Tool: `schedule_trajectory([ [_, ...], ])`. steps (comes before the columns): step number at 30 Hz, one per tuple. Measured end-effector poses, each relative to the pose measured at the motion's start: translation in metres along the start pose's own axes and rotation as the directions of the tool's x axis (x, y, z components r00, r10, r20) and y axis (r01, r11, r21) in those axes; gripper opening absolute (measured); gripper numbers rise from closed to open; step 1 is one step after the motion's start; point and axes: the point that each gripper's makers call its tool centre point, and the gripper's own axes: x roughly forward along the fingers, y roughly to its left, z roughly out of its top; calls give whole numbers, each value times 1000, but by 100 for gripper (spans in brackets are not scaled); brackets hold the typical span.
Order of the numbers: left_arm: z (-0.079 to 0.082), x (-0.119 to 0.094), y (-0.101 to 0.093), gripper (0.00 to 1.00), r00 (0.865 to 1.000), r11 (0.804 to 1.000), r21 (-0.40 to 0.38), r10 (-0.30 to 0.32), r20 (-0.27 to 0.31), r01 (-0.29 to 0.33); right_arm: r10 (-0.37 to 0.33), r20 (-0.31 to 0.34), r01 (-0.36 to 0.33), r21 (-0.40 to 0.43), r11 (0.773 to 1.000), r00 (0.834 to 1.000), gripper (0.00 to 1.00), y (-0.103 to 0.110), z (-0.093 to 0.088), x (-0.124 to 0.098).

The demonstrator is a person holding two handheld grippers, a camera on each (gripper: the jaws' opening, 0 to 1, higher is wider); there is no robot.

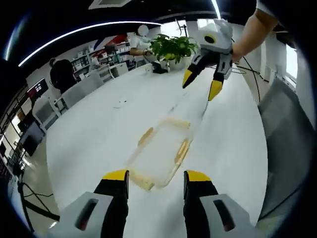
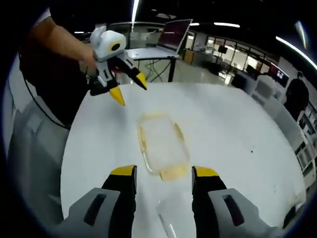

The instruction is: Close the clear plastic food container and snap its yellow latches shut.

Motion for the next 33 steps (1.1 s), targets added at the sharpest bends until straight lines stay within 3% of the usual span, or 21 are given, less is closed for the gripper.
schedule_trajectory([
  [9, -4, 15, 15, 39, 993, 988, 104, -107, -42, 110, 65, -61, -69, -71, 995, 996, 42, -6, -4, 23],
  [19, -12, 30, 17, 39, 975, 962, 165, -204, -91, 217, 114, -98, -122, -74, 990, 989, 43, -7, -12, 40],
  [24, -20, 38, 20, 40, 958, 945, 174, -255, -130, 275, 146, -136, -157, -73, 985, 980, 45, -9, -17, 49],
  [28, -27, 44, 19, 40, 935, 923, 180, -313, -167, 341, 187, -187, -201, -58, 978, 964, 48, -9, -25, 55],
  [33, -31, 49, 19, 41, 917, 904, 186, -352, -188, 385, 194, -214, -215, -80, 973, 957, 48, -13, -28, 60],
])
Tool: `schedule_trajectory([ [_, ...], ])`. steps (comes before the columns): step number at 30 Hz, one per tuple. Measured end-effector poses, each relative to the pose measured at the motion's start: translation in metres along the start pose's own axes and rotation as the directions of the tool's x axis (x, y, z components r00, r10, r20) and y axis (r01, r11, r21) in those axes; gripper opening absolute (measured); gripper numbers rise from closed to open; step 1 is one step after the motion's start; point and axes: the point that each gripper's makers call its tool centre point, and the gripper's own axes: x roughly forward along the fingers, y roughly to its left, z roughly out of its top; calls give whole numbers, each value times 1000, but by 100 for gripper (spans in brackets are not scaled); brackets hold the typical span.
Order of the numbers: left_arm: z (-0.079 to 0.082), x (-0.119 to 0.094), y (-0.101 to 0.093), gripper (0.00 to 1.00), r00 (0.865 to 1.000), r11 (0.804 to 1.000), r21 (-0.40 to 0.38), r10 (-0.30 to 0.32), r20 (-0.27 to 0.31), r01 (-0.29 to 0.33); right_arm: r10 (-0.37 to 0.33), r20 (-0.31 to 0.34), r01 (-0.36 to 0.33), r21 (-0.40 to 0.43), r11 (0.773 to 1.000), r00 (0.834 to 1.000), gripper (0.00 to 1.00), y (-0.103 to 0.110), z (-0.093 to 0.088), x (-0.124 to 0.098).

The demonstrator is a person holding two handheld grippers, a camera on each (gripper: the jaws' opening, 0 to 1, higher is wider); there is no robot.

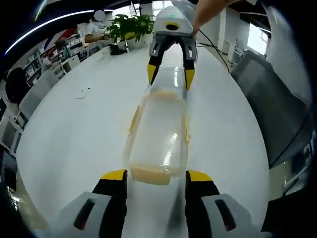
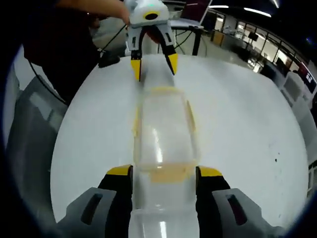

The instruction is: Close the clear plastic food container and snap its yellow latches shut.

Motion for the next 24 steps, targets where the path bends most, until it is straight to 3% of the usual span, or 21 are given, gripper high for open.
schedule_trajectory([
  [12, -10, 10, -2, 43, 995, 995, 30, -92, -33, 93, 66, -75, -66, -7, 998, 995, 48, -3, -9, 15],
  [24, -13, 24, 0, 44, 992, 992, 43, -115, -50, 117, 68, -126, -73, -37, 997, 990, 46, -3, -17, 17],
])
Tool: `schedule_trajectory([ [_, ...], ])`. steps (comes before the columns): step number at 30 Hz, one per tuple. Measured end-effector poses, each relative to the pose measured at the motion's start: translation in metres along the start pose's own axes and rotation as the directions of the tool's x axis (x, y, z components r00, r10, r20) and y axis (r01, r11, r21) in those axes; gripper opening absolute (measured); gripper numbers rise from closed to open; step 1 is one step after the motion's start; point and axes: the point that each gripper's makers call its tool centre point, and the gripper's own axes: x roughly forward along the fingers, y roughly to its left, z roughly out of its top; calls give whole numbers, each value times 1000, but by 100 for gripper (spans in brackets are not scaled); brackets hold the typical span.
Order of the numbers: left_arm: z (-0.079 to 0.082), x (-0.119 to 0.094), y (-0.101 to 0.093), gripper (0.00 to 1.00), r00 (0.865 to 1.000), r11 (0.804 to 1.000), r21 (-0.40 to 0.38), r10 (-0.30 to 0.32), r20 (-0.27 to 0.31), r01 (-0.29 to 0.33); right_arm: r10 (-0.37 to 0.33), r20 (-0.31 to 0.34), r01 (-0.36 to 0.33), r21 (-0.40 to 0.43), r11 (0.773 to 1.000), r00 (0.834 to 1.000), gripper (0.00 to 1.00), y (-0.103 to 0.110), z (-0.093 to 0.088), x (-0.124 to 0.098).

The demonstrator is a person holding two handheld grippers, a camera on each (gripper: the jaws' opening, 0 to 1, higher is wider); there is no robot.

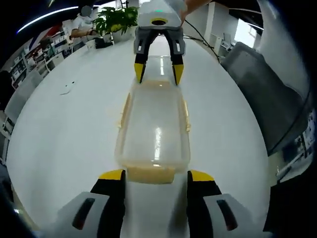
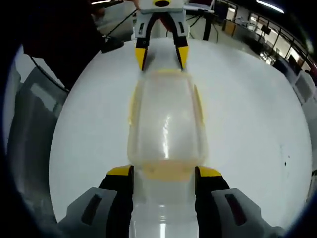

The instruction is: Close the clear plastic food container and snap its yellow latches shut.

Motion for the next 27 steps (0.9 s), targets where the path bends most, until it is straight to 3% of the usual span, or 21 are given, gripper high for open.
schedule_trajectory([
  [10, 0, 9, -3, 44, 1000, 1000, 13, -13, -19, 13, -12, -10, 12, 24, 1000, 1000, 46, -7, -2, 2],
  [27, -5, 14, 5, 41, 1000, 1000, 30, -3, -27, 4, -9, -128, 2, -52, 999, 992, 41, -5, -7, 7],
])
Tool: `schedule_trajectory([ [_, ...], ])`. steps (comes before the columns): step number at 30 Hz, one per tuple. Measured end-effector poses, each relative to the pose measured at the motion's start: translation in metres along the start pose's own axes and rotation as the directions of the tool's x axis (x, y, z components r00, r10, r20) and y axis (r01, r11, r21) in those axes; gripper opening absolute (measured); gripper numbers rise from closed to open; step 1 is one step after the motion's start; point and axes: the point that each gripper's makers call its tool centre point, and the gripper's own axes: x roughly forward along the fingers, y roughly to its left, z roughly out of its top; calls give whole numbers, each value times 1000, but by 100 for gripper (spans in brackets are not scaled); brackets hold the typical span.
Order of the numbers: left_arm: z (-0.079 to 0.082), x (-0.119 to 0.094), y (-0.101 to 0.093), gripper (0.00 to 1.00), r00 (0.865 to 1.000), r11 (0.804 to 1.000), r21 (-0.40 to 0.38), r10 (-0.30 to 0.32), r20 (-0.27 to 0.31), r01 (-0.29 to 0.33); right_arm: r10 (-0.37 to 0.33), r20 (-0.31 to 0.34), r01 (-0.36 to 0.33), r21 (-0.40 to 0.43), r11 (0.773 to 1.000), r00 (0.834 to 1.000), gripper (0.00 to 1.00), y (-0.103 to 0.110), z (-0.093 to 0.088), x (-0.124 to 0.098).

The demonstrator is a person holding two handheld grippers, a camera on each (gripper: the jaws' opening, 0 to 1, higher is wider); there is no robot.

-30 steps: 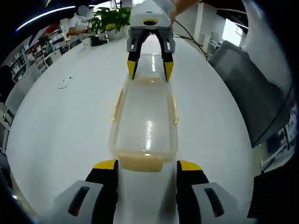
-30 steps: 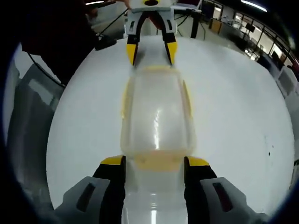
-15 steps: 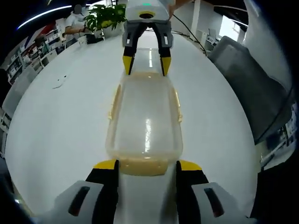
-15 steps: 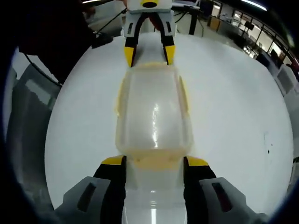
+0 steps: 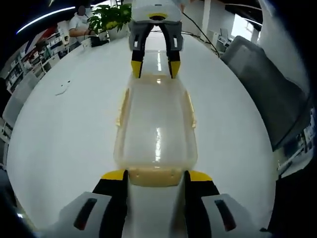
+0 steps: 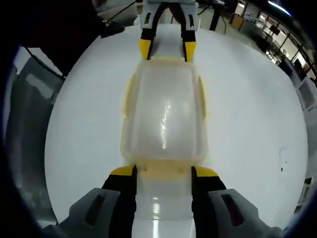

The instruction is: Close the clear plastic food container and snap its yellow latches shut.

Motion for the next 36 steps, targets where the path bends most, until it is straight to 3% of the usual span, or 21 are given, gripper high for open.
schedule_trajectory([
  [22, 4, -8, -1, 33, 999, 1000, -4, 26, -34, -26, -29, -7, 29, -1, 1000, 1000, 36, -5, 1, -2],
  [29, 9, -32, -8, 33, 998, 1000, -2, 25, -65, -25, -38, 23, 38, -5, 999, 999, 36, 0, 14, -13],
  [36, 25, -62, -15, 33, 996, 1000, -2, 29, -83, -30, -53, 72, 54, -13, 998, 996, 36, 3, 27, -38],
])
